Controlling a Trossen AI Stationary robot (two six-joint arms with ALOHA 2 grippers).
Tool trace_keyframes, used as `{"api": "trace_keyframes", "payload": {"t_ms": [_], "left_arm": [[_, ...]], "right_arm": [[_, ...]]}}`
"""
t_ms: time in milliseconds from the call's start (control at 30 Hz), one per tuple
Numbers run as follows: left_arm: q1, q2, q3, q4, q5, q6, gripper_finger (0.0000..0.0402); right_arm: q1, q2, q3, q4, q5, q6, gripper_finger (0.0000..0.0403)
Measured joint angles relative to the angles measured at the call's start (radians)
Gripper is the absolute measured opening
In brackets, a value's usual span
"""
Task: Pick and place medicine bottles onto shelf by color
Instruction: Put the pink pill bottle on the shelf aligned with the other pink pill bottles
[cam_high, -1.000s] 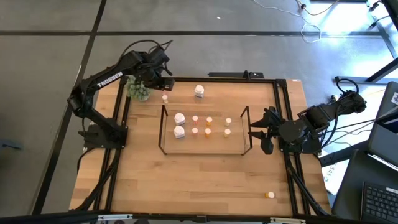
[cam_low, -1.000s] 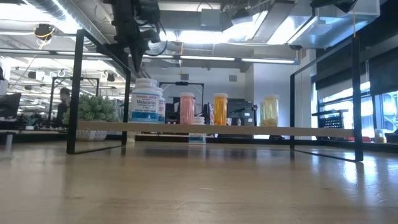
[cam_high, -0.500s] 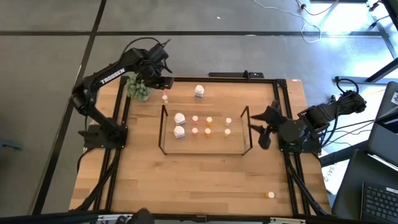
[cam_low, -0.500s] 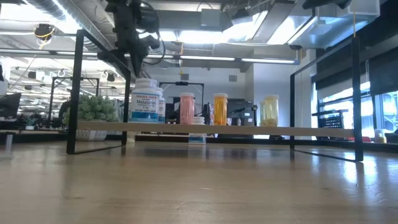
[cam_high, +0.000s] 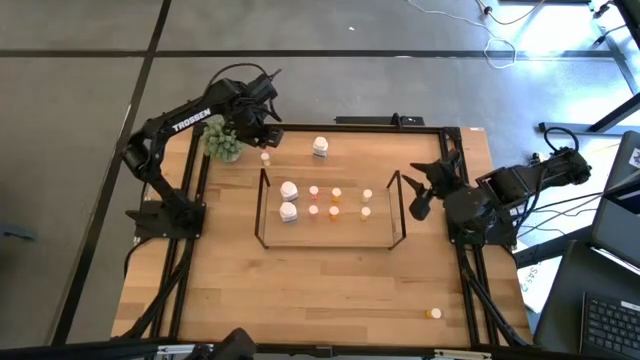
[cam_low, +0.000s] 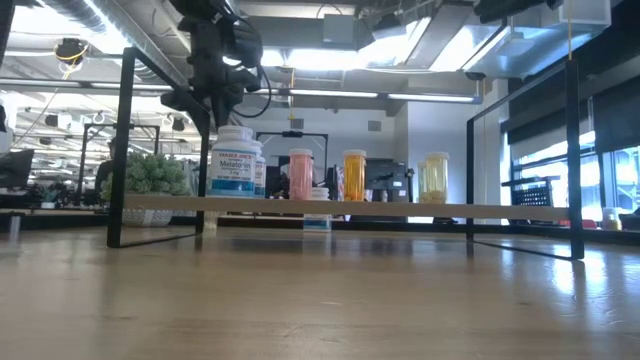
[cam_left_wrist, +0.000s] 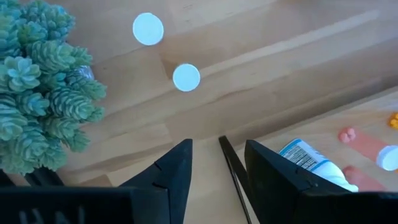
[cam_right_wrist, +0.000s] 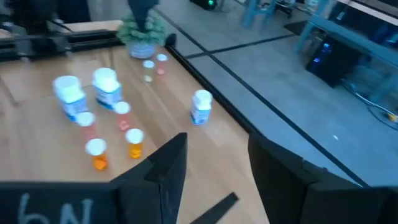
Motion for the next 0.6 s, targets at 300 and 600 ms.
{"api": "trace_keyframes", "payload": {"t_ms": [300,600], "left_arm": [[0.038,0.019,0.0,0.059,0.0,-0.052,0.0141],[0.045,0.099,0.0,0.096,-0.005,-0.036,0.0141]], "right_arm": [[-0.135,0.0,0.0,0.006,-0.039,-0.031,0.0173],[-0.216,0.0,0.0,0.005,-0.102,-0.103,0.0173]]}}
